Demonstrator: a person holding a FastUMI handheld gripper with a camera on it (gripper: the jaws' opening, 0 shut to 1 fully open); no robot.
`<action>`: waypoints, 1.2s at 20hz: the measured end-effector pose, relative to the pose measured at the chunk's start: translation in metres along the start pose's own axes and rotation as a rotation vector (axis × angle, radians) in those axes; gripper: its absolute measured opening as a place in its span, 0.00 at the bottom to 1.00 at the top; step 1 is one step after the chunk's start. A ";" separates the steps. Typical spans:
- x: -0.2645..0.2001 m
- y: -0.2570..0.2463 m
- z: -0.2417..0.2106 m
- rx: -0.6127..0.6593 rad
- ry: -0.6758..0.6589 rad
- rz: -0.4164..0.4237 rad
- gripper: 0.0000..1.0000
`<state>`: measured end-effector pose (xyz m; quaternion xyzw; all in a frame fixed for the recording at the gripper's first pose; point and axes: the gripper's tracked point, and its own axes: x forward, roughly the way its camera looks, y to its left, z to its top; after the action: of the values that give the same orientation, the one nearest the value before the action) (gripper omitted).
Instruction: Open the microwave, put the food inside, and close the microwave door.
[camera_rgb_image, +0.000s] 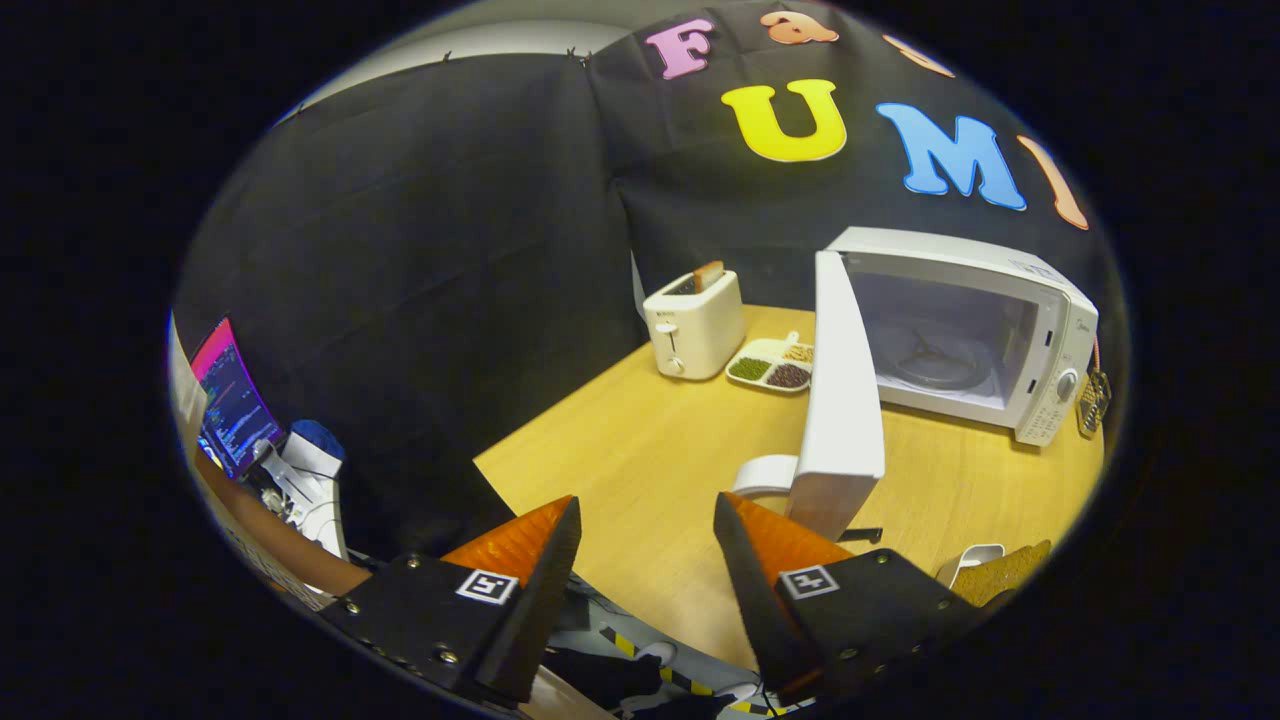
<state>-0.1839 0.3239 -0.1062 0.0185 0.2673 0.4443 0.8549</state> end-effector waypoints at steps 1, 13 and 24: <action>-0.007 0.002 0.010 -0.007 -0.030 0.022 0.85; -0.113 -0.110 0.068 -0.003 -0.201 -0.108 0.99; -0.151 -0.253 -0.016 0.130 -0.030 -0.288 1.00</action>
<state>-0.0718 0.0513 -0.1212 0.0420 0.2827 0.2985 0.9106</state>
